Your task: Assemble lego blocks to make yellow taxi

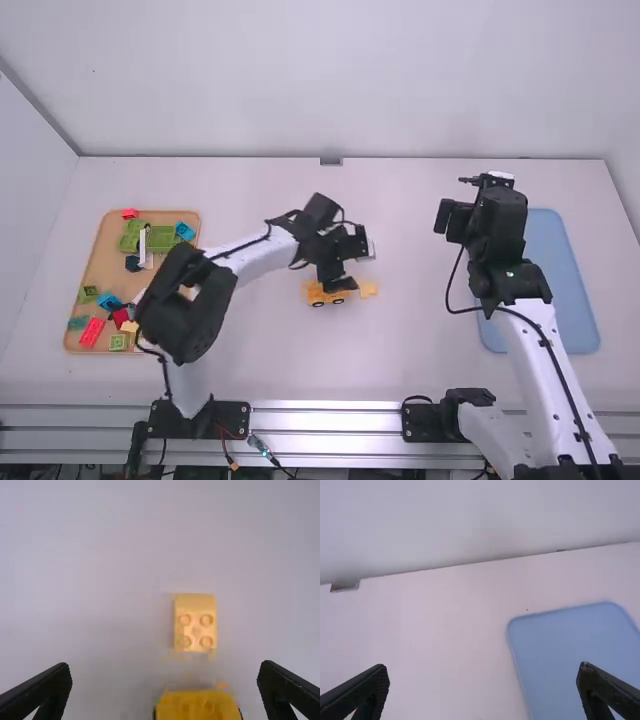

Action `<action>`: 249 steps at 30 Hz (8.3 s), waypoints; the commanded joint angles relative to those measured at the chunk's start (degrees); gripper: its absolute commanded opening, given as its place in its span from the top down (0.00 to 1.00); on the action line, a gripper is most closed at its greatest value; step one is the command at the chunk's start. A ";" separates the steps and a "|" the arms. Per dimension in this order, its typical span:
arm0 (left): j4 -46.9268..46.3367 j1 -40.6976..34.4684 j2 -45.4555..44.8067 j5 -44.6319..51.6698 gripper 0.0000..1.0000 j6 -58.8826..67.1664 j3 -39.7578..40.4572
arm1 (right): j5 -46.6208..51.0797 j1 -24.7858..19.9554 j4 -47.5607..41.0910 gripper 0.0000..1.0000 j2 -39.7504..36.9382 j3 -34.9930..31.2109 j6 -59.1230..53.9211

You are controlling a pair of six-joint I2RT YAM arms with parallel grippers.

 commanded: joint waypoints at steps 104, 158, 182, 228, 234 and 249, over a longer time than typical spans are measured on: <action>49.68 11.67 7.65 19.43 0.01 -1.16 -32.94 | -73.05 5.29 15.02 0.92 44.50 -9.14 -76.13; 37.88 11.45 7.74 22.03 0.68 9.38 -26.60 | -64.50 12.66 20.83 1.00 45.46 -9.14 -65.31; 37.18 11.08 7.74 22.08 0.70 9.40 -26.60 | -61.35 12.92 20.72 1.00 45.68 -9.20 -65.68; 36.37 10.99 7.74 22.03 0.69 9.40 -26.60 | -63.28 13.53 21.86 0.45 45.77 -9.03 -65.18; 36.41 11.43 7.74 22.03 0.70 9.42 -26.60 | -71.71 11.34 24.20 0.33 43.63 -9.03 -62.88; 36.41 11.34 7.74 22.14 0.75 9.40 -26.60 | -58.66 13.97 19.76 1.00 43.82 -9.86 -61.77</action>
